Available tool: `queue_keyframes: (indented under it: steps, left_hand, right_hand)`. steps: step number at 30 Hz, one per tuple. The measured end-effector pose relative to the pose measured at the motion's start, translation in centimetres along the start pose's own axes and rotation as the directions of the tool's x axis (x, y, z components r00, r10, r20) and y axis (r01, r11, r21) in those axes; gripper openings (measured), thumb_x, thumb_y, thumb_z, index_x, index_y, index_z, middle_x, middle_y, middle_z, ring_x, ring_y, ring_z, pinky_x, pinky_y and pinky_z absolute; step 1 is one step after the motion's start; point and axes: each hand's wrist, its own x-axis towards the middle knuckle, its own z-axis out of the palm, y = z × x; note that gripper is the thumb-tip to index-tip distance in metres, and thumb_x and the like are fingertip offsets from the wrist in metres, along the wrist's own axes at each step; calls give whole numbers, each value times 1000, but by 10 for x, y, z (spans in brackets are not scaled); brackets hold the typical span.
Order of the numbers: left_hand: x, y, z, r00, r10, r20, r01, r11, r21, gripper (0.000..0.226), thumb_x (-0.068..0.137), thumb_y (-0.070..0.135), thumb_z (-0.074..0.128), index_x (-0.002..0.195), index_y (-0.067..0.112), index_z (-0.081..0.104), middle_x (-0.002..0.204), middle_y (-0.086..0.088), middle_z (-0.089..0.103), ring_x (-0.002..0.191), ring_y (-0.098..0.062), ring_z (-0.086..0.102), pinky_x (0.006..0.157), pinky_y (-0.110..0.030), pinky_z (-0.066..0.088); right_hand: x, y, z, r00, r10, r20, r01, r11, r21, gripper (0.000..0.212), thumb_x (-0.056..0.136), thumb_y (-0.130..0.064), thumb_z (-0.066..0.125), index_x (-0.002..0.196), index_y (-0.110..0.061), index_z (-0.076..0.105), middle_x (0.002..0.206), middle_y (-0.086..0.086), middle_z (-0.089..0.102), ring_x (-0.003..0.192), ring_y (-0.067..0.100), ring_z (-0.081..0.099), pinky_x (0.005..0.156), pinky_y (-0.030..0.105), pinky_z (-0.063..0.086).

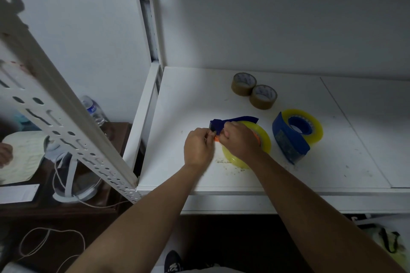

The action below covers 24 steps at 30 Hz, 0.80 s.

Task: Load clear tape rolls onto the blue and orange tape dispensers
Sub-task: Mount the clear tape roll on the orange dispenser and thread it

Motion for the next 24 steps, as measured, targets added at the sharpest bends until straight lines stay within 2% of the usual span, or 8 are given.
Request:
queue_keyframes:
  steps: [5,8,12,14,16,18,20,24]
  left_hand:
    - [3,-1,3,997,-70,38,69,997,36,25,91,23,50,71,14,62,69,1,61,70,-22,54,56,-29,32]
    - [4,1,3,995,-88,47,86,996,34,23,91,24,50,74,16,63,73,1,63,71,-19,55,58,-30,37]
    - [3,2,0,999,-39,38,38,998,41,21,93,21,52,77,14,63,80,0,61,74,-18,54,60,-30,41]
    - [4,2,0,998,-50,37,49,999,14,18,93,21,53,82,14,66,88,0,59,79,-17,53,64,-28,41]
    - [4,1,1,997,-64,40,64,998,-11,16,92,21,54,85,15,67,94,0,57,82,-16,54,68,-27,44]
    - [3,0,1,998,-58,40,58,998,-6,16,92,22,54,87,17,68,95,0,57,83,-17,55,69,-30,46]
    - [4,1,1,998,-48,37,48,999,9,16,92,23,53,88,17,68,95,0,57,81,-18,56,67,-31,46]
    - [4,3,-1,998,-49,34,48,998,38,17,93,25,53,89,18,68,97,3,57,81,-18,56,66,-29,42]
  right_hand:
    - [1,-2,-1,999,23,24,-21,996,-82,18,88,-24,55,77,-11,47,78,5,55,69,19,48,51,26,24]
    - [2,-5,5,998,53,30,-47,985,-164,39,83,-38,64,105,-9,52,100,7,61,88,22,56,63,27,39]
    - [2,-10,6,987,159,-11,-159,980,-122,71,79,-37,71,130,-4,35,131,20,42,95,30,60,67,30,50]
    - [1,-13,3,984,180,-5,-177,968,-179,85,81,-40,68,143,-6,21,144,24,26,99,33,60,69,31,51]
    - [2,-15,0,989,148,-17,-146,939,-313,93,83,-47,63,150,-12,9,152,23,17,111,35,55,78,36,50]
    - [4,-14,-3,997,75,-22,-76,891,-448,91,83,-53,58,150,-14,12,153,21,21,126,37,41,94,44,41]
    - [9,-11,-6,998,60,21,-42,871,-490,84,84,-55,54,148,-13,20,149,18,32,132,36,33,101,47,32]
    - [19,-8,-3,995,79,53,-47,890,-453,80,85,-57,50,146,-12,24,130,16,56,121,33,49,103,48,28]
